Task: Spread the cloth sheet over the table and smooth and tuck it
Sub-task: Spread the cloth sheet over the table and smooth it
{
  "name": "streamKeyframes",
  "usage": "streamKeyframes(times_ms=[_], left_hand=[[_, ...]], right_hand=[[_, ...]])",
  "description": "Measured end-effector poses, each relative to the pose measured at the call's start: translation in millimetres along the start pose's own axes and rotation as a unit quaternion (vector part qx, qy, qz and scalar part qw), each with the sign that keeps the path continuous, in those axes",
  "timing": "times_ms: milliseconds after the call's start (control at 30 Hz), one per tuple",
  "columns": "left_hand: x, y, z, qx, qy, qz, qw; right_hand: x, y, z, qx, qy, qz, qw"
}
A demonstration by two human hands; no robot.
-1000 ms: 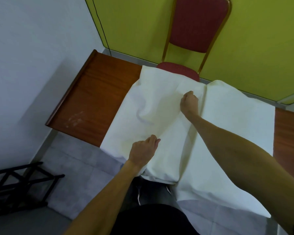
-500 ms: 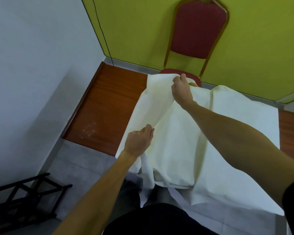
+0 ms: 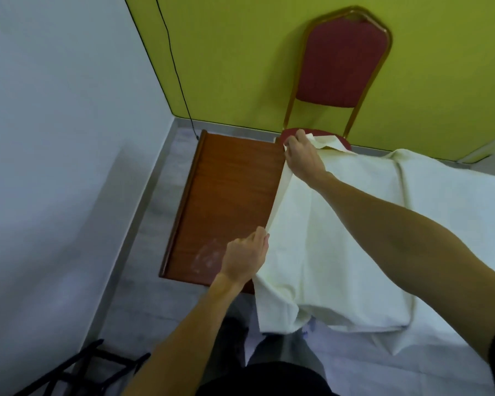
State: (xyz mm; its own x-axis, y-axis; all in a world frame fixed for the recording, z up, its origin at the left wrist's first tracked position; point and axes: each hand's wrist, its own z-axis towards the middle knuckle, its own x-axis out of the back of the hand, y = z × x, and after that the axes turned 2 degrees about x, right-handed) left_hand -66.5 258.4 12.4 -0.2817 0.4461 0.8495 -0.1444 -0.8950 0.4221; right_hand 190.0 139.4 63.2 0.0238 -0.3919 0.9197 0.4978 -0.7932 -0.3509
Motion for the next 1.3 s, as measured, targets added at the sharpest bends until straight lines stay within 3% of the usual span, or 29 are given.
streamKeyframes(times_ms=[200, 400, 500, 633, 833, 1000, 1300], left_hand=[[6, -43, -18, 0.029, -0.059, 0.021, 0.998], [-21, -66, -25, 0.078, -0.165, 0.023, 0.983], [-21, -69, -15, 0.084, -0.181, 0.049, 0.979], [-21, -74, 4, 0.012, -0.151, 0.08, 0.985], [-6, -66, 76, -0.057, -0.146, 0.073, 0.985], [-5, -51, 137, -0.147, -0.184, 0.081, 0.969], [-21, -28, 184, -0.263, -0.245, 0.144, 0.922]], right_hand=[[-36, -31, 5, 0.007, -0.027, 0.01, 1.0], [-81, -31, -20, -0.01, -0.094, 0.036, 0.995], [-92, -22, -38, 0.012, -0.127, 0.029, 0.991], [-88, -10, -57, 0.021, -0.124, 0.018, 0.992], [-52, -9, -75, -0.129, -0.055, 0.049, 0.989], [-40, -5, -106, -0.256, -0.032, 0.057, 0.964], [-47, -1, -162, -0.333, 0.006, 0.056, 0.941]])
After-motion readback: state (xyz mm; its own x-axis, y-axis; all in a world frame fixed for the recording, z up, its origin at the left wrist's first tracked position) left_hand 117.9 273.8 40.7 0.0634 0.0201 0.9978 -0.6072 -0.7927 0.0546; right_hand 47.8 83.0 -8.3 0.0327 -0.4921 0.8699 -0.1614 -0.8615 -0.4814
